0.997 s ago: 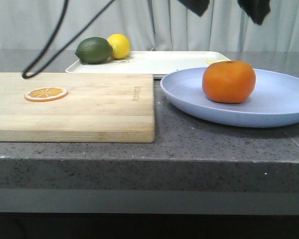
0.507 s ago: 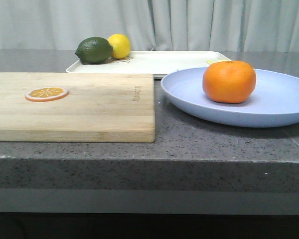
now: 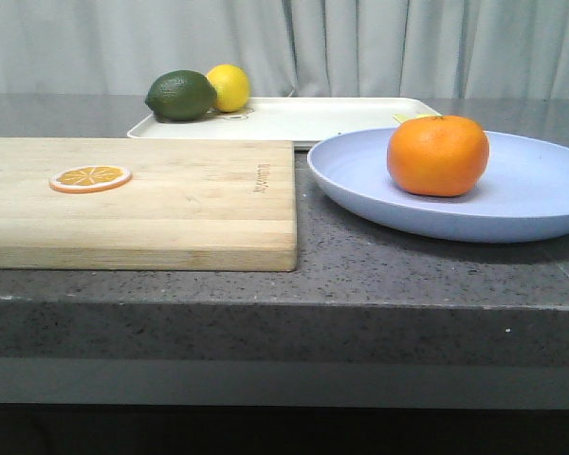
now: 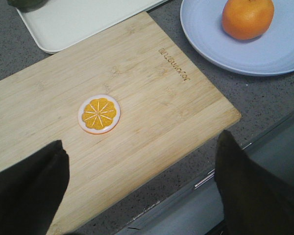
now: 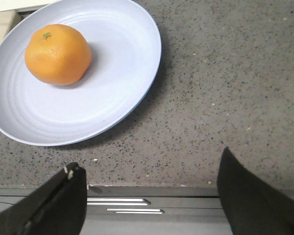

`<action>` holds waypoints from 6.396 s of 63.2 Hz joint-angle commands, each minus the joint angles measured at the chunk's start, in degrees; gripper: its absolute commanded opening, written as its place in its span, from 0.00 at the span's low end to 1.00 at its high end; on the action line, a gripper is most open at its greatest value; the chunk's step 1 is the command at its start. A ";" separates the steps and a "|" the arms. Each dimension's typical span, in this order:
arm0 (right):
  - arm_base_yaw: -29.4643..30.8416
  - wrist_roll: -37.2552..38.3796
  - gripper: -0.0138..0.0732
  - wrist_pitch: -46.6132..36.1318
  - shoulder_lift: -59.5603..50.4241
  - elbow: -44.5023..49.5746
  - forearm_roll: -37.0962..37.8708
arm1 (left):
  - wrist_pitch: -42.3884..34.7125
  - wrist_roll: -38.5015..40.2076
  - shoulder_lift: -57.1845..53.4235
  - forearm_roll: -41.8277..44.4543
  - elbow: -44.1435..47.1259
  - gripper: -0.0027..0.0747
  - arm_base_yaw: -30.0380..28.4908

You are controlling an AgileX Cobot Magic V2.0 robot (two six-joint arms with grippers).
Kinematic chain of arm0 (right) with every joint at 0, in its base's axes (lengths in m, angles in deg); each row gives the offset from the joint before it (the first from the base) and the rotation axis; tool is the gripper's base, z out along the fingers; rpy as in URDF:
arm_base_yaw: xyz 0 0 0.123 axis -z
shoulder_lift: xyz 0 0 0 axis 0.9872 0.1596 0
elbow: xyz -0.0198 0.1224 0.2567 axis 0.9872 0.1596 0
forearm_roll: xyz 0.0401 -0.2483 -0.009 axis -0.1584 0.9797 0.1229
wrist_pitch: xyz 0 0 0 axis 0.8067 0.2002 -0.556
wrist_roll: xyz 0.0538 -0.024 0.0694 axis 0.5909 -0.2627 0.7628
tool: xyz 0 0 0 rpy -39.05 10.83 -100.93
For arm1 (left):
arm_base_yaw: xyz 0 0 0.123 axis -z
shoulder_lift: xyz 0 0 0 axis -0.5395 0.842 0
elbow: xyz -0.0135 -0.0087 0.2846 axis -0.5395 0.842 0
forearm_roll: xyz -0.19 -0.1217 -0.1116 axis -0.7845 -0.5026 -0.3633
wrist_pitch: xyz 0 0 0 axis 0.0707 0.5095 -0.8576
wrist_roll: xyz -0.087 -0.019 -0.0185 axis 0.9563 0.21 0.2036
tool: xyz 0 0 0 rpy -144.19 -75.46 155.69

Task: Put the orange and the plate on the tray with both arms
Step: 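Open the left gripper and lift it away from the orange, then move the right gripper to the blue plate's rim and grip it, then lift the plate with the right gripper and carry it over the white tray, then lower the plate onto the tray and open the right gripper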

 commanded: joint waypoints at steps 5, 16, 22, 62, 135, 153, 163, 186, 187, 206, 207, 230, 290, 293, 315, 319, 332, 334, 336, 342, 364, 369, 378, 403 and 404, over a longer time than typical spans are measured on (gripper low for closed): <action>0.29 4.64 0.81 -0.90 5.78 -3.76 -1.18 | -4.01 0.62 -2.17 0.00 -0.48 0.79 -0.17; 0.29 4.83 0.81 3.02 16.12 -9.18 -1.07 | -4.24 0.62 -2.29 0.00 -0.48 0.79 -0.17; 0.29 4.83 0.81 3.18 21.26 -11.71 -1.06 | -4.24 0.62 -2.29 0.00 -0.48 0.79 -0.17; 3.81 4.83 0.81 -9.47 38.44 -13.88 -15.42 | -6.92 0.51 -2.29 0.00 -0.48 0.79 -0.17; 3.81 4.83 0.36 -8.06 43.91 -13.88 -18.90 | -8.99 0.44 -2.29 0.42 -0.48 0.79 -0.17; 3.81 4.83 0.33 -7.96 43.91 -13.88 -18.90 | -8.99 0.44 -2.29 0.42 -0.48 0.79 -0.17; 3.81 4.83 0.19 -7.90 44.03 -13.88 -18.90 | -8.99 0.44 -2.29 0.42 -0.48 0.79 -0.17; 3.81 4.88 0.08 -9.43 44.12 -13.88 -19.37 | -8.99 0.44 -2.29 0.42 -0.48 0.79 -0.17; 3.81 4.88 0.08 -9.61 44.12 -13.88 -19.43 | -8.99 0.44 -2.29 0.42 -0.48 0.79 -0.17; 3.81 4.83 0.08 -8.77 44.12 -13.88 -20.21 | -10.01 0.44 -2.29 0.42 -0.48 0.79 -0.17; 3.81 4.83 0.08 -8.60 44.12 -13.88 -20.21 | -10.01 0.44 -2.29 0.42 -0.48 0.79 -0.17; 3.81 4.83 0.08 -0.79 44.12 -21.88 -20.44 | -10.09 0.44 -2.29 0.42 -0.48 0.79 -0.17; -2.92 13.48 0.08 3.34 77.21 -71.61 -20.46 | -12.62 0.44 -2.29 0.42 -0.48 0.79 -0.17; -2.99 14.18 0.08 3.15 79.36 -73.72 -20.46 | -12.77 0.44 -2.29 0.42 -0.48 0.79 -0.17; -3.51 15.34 0.08 2.90 88.93 -84.23 -20.17 | -12.91 0.44 -2.29 0.42 -0.48 0.79 -0.17; -3.58 15.34 0.08 2.74 89.45 -84.34 -20.05 | -12.91 0.44 -2.29 0.42 -0.48 0.79 -0.17; -3.58 15.34 0.08 3.34 90.79 -84.34 -18.60 | -12.91 0.44 -2.29 0.42 -0.48 0.79 -0.17; -3.58 15.34 0.08 3.33 90.86 -84.34 -18.60 | -12.91 0.44 -2.29 0.42 -0.48 0.79 -0.17; -3.58 15.34 0.08 3.33 90.94 -84.34 -18.65 | -12.91 0.44 -2.29 0.42 -0.48 0.79 -0.17; -3.58 15.34 0.08 3.33 91.10 -84.34 -18.65 | -12.91 0.44 -2.29 0.42 -0.48 0.79 -0.17; -3.58 15.34 0.09 3.86 91.08 -84.34 -18.65 | -13.30 0.44 -2.29 1.58 -0.48 0.79 -0.17; -3.58 15.34 0.09 4.00 91.08 -84.34 -18.56 | -13.30 0.44 -2.29 1.58 -0.48 0.79 -0.17; -3.58 15.34 0.15 4.50 91.08 -84.34 -18.49 | -13.30 0.44 -2.29 1.58 -0.48 0.79 -0.17; -3.75 15.14 0.43 4.47 91.03 -84.71 -18.35 | -13.30 0.26 -2.29 2.85 -0.48 0.79 -0.17; -3.75 15.14 0.43 4.47 91.03 -84.71 -18.35 | -13.30 0.26 -2.29 2.98 -0.48 0.79 -0.17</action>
